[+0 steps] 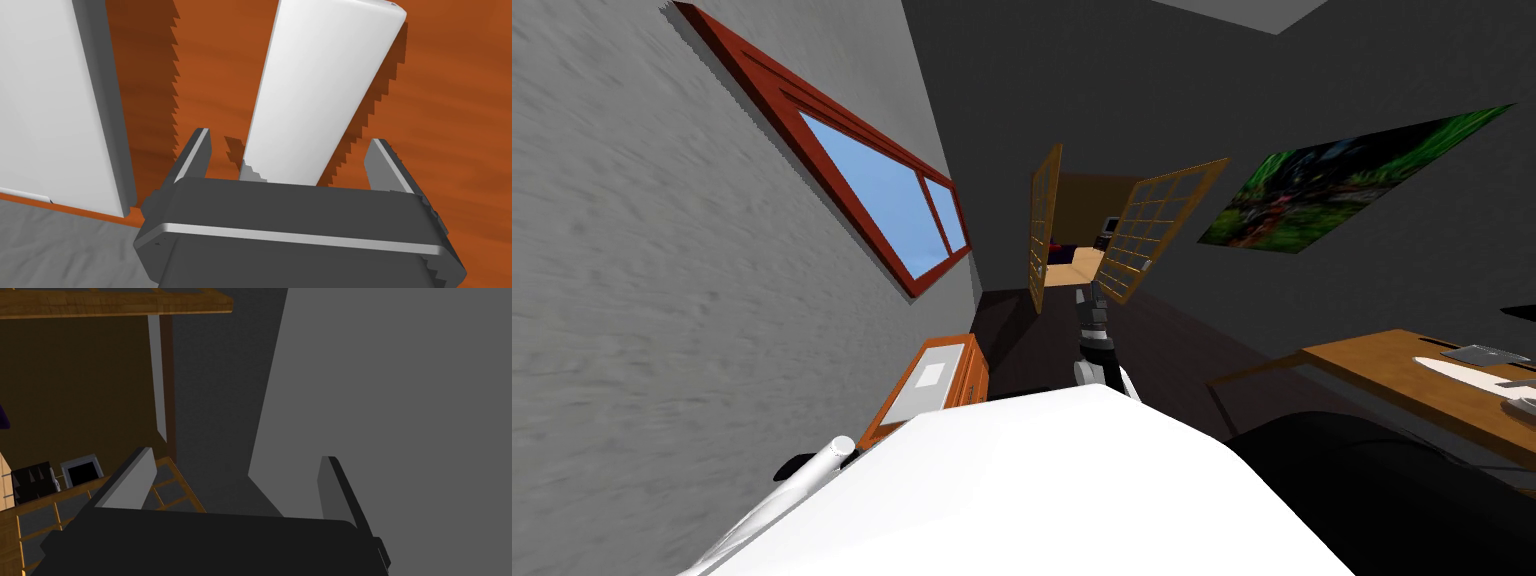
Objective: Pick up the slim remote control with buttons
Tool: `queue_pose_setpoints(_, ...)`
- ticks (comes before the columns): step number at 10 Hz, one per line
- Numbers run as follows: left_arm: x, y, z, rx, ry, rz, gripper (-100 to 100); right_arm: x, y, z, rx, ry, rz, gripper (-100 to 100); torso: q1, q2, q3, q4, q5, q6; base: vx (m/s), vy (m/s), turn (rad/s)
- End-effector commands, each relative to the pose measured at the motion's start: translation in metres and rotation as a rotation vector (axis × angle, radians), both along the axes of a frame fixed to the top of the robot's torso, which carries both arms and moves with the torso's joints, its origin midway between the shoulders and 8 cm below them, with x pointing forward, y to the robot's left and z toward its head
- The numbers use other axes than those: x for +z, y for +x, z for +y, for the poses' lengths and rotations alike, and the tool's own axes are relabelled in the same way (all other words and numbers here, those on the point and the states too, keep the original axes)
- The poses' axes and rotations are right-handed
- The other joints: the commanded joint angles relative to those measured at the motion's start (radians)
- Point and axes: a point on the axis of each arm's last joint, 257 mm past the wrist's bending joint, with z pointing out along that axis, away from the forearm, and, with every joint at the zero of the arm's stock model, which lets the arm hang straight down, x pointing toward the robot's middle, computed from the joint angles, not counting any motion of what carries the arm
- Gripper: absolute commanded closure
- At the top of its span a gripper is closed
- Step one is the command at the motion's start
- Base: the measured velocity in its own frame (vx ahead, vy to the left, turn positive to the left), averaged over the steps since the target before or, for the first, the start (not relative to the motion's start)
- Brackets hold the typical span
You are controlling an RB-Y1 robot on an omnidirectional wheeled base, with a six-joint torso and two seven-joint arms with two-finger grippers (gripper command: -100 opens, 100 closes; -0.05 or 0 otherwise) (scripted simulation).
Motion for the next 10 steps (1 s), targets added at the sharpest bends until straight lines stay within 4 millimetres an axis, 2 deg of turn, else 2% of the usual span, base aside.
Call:
queue_pose_setpoints(1,0.0,0.0,0.0,0.0,0.0,0.0,-100,0.0,0.0,0.0,0.0,0.0,0.0,0,0.0,0.0,0.0,0.0,0.0,0.0,-0.006,0.04,-0.008)
queue_pose_setpoints(2,0.0,0.0,0.0,0.0,0.002,-0.001,100,0.0,0.0,0.0,0.0,0.0,0.0,0,-0.003,-0.001,0.0,0.0,0.0,0.0,-0.002,0.008,0.002)
queue_pose_setpoints(6,0.0,0.0,0.0,-0.002,0.001,0.001,100,0.0,0.0,0.0,0.0,0.0,0.0,0,-0.005,-0.002,-0.001,0.0,-0.001,0.0,0.0,0.0,0.0)
queue_pose_setpoints(7,0.0,0.0,0.0,-0.001,0.001,0.0,0,0.0,0.0,0.0,0.0,0.0,0.0,0,-0.005,-0.002,-0.001,0.0,-0.001,0.0,0.0,0.0,0.0)
queue_pose_setpoints(8,0.009,-0.002,0.012,-0.001,0.001,0.001,100,0.0,0.0,0.0,0.0,0.0,0.0,0,-0.005,-0.002,-0.001,0.0,-0.001,0.0,0.019,-0.062,0.015)
queue_pose_setpoints(9,0.009,-0.002,0.012,-0.001,0.001,0.001,100,0.0,0.0,0.0,0.0,0.0,0.0,0,-0.008,-0.003,-0.001,0.0,-0.002,0.0,0.021,-0.079,0.017)
queue_pose_setpoints(10,0.016,-0.004,0.021,-0.003,0.001,0.001,100,0.0,0.0,0.0,0.0,0.0,0.0,0,-0.01,-0.003,-0.002,0.0,-0.002,0.0,0.023,-0.08,0.012)
